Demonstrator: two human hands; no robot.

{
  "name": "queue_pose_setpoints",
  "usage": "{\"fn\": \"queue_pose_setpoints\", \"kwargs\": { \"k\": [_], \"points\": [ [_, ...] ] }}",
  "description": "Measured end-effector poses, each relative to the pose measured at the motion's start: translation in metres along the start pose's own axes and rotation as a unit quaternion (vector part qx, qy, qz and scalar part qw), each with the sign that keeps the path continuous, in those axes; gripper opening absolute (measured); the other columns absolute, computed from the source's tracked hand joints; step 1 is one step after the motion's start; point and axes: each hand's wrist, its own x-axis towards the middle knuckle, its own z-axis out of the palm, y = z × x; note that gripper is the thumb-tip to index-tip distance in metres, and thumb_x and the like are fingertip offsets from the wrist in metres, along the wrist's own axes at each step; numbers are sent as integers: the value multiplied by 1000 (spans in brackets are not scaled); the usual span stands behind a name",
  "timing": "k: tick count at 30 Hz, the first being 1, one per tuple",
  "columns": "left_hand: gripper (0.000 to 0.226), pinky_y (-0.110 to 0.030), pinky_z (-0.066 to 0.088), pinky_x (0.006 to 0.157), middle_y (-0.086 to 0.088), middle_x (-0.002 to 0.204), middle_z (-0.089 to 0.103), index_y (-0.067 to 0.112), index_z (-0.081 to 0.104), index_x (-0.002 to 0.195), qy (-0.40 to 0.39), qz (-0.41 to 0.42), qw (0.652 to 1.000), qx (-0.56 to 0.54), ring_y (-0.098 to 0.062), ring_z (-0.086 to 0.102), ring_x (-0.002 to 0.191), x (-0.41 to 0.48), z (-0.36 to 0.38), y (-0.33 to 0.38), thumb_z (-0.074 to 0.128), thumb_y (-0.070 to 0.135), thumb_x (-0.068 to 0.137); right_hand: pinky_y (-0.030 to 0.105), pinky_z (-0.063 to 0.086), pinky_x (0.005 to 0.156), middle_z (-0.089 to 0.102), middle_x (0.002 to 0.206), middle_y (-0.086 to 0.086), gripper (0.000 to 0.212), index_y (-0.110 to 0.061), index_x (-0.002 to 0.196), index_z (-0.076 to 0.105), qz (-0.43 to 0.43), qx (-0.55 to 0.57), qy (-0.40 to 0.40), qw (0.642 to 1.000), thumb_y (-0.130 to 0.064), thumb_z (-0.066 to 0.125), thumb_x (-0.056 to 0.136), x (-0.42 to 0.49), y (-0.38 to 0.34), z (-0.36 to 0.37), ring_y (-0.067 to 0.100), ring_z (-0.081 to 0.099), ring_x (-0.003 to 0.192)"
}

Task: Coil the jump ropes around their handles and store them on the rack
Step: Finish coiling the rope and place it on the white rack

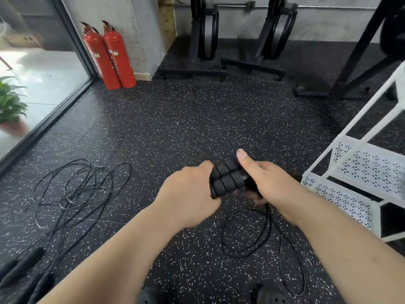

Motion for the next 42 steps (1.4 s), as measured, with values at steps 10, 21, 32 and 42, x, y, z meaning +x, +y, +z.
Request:
{"fn": "queue_pose_setpoints", "kwargs": {
  "k": [10, 21, 32, 42],
  "points": [
    [29, -37, 52, 72, 5, 89, 59, 25, 48, 105, 27, -124, 992, -11, -25, 62, 82, 11, -15, -32, 66, 40, 88, 23, 46, 55, 69, 74, -17, 10, -44, 107, 69, -157, -346, 9, 925, -46, 59, 106, 0, 8, -7, 3, 60, 59],
    [30, -36, 46, 66, 3, 87, 53, 23, 43, 112, -18, -118, 986, 114, -27, 57, 79, 6, 5, -19, 64, 34, 94, 30, 55, 71, 60, 88, -23, 18, -48, 115, 74, -283, -478, 109, 824, -52, 65, 100, -19, -10, -17, -3, 57, 78],
    [33, -42, 53, 78, 3, 92, 53, 27, 44, 117, -119, 83, 981, 130, -28, 55, 84, -17, 32, 21, 65, 35, 93, 34, 59, 91, 77, 89, -25, 7, -42, 86, 82, -164, -310, 5, 937, -40, 88, 85, -10, -3, -46, -2, 72, 89],
    [32, -35, 48, 78, 15, 93, 59, 35, 44, 109, -48, 196, 979, 17, -18, 61, 87, -16, 5, 17, 67, 45, 87, 29, 49, 86, 79, 89, -3, 24, -24, 87, 83, -139, -129, -51, 981, -47, 79, 84, -11, -3, -54, 8, 71, 84]
  ]
}}
